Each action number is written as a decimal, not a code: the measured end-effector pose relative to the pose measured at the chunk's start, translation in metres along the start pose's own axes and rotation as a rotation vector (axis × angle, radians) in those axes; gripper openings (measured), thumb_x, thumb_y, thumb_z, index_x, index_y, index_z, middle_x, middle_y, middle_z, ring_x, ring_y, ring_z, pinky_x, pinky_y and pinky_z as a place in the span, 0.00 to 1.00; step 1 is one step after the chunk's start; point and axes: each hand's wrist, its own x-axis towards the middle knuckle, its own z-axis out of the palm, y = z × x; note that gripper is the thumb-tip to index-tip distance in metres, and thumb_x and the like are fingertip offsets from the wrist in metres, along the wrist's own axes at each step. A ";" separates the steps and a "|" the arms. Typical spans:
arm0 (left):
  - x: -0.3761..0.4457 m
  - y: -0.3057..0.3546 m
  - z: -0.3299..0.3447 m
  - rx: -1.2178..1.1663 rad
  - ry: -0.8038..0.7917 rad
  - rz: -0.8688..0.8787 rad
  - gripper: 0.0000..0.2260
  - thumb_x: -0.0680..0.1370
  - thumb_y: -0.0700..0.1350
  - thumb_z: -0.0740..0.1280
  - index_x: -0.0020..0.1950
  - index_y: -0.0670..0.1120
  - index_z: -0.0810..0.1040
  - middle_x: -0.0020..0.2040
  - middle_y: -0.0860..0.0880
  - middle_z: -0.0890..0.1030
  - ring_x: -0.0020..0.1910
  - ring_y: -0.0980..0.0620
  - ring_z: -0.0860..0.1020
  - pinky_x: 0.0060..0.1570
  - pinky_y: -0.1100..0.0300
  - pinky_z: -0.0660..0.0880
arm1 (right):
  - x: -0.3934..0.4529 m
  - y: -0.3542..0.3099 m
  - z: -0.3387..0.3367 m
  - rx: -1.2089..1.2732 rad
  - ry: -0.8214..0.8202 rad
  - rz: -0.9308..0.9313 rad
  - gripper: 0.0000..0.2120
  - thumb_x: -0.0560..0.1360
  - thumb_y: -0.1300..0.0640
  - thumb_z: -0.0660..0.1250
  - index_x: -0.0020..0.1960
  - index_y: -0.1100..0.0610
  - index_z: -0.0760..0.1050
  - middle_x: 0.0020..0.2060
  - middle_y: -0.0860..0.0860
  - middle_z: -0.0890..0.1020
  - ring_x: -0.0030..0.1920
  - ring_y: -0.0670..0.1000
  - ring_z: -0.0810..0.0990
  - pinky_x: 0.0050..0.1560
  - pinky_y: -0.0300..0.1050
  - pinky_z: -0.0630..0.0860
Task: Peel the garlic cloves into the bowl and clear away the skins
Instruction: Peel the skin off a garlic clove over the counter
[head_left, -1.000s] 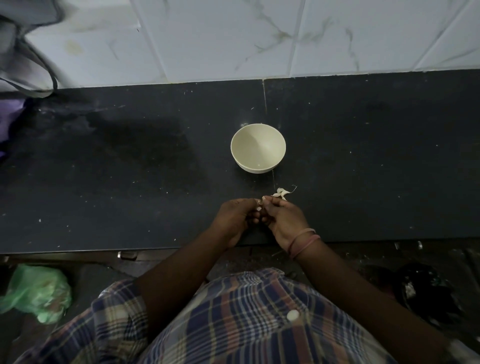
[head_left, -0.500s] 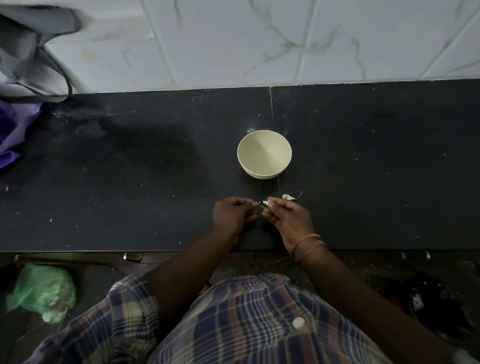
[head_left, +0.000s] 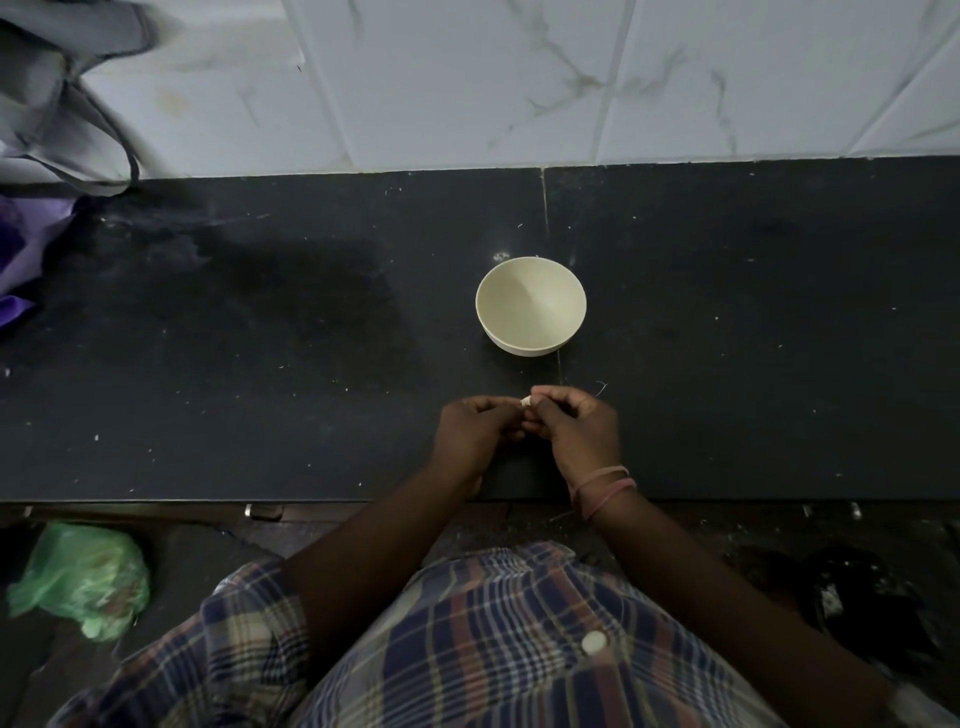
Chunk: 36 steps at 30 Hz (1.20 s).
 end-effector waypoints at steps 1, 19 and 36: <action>-0.002 0.001 0.001 0.001 -0.012 0.004 0.07 0.77 0.37 0.70 0.52 0.35 0.84 0.47 0.35 0.86 0.50 0.37 0.84 0.57 0.45 0.80 | 0.001 0.001 0.000 -0.033 0.010 -0.012 0.05 0.75 0.67 0.70 0.49 0.61 0.83 0.43 0.58 0.86 0.43 0.55 0.86 0.47 0.47 0.83; -0.011 0.015 -0.006 0.049 -0.035 0.129 0.04 0.78 0.37 0.70 0.49 0.39 0.85 0.43 0.39 0.86 0.46 0.40 0.86 0.52 0.49 0.83 | -0.001 -0.002 0.004 -0.068 -0.002 -0.069 0.04 0.76 0.66 0.69 0.49 0.62 0.83 0.43 0.59 0.86 0.44 0.57 0.86 0.47 0.50 0.84; -0.014 0.002 0.015 -0.135 -0.004 -0.006 0.05 0.77 0.33 0.67 0.45 0.37 0.83 0.42 0.37 0.84 0.40 0.44 0.82 0.44 0.55 0.81 | 0.005 -0.002 -0.025 0.142 -0.203 0.132 0.07 0.78 0.65 0.68 0.54 0.67 0.80 0.41 0.59 0.84 0.38 0.52 0.82 0.38 0.42 0.82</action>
